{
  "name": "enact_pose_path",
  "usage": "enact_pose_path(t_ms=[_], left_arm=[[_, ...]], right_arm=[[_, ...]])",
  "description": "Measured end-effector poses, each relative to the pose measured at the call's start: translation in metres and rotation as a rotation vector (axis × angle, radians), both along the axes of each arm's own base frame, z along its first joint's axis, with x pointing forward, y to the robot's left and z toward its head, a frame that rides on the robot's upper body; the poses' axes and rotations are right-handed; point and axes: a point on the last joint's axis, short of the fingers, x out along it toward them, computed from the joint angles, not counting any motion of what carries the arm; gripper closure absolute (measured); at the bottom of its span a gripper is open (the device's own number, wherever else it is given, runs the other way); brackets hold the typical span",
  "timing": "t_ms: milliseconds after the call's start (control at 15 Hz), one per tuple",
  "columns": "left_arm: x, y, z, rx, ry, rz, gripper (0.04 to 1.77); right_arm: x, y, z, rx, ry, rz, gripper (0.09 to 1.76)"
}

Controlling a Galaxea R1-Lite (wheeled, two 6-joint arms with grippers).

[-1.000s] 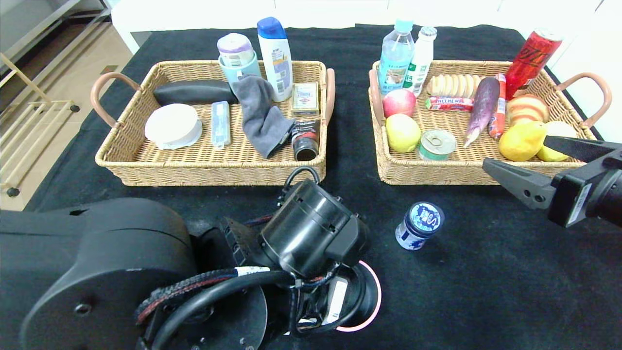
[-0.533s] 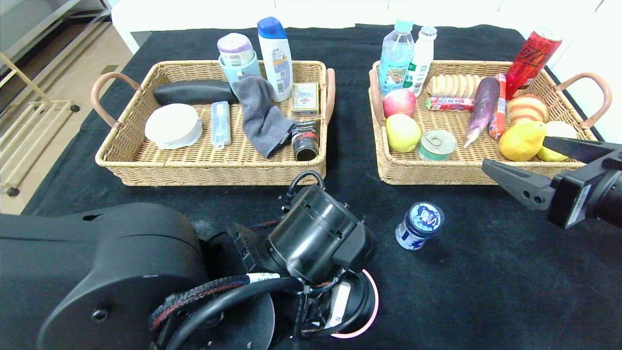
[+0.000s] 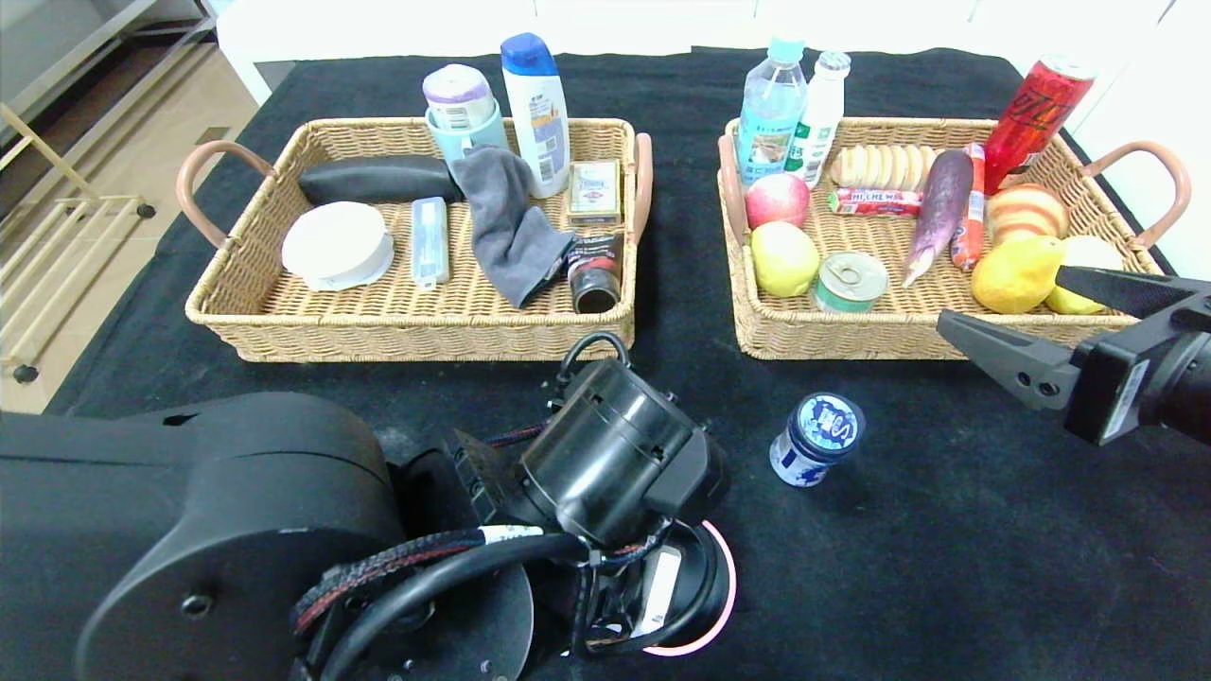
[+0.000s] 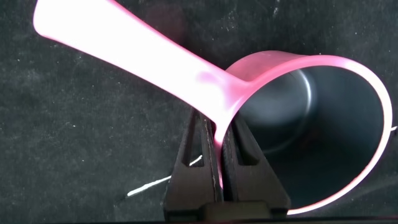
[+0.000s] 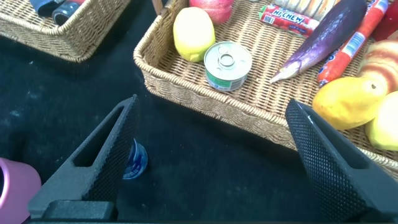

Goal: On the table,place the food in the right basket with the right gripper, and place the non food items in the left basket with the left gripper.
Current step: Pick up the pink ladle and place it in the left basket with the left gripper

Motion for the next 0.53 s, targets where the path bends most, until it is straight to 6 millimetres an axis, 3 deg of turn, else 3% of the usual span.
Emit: enact_pose_path(t_ms=[533], left_arm=[[-0.0023, 0.0026, 0.007, -0.017, -0.012, -0.005, 1.65]], right_arm=[[-0.0001, 0.0004, -0.0006, 0.0, 0.002, 0.002, 0.14]])
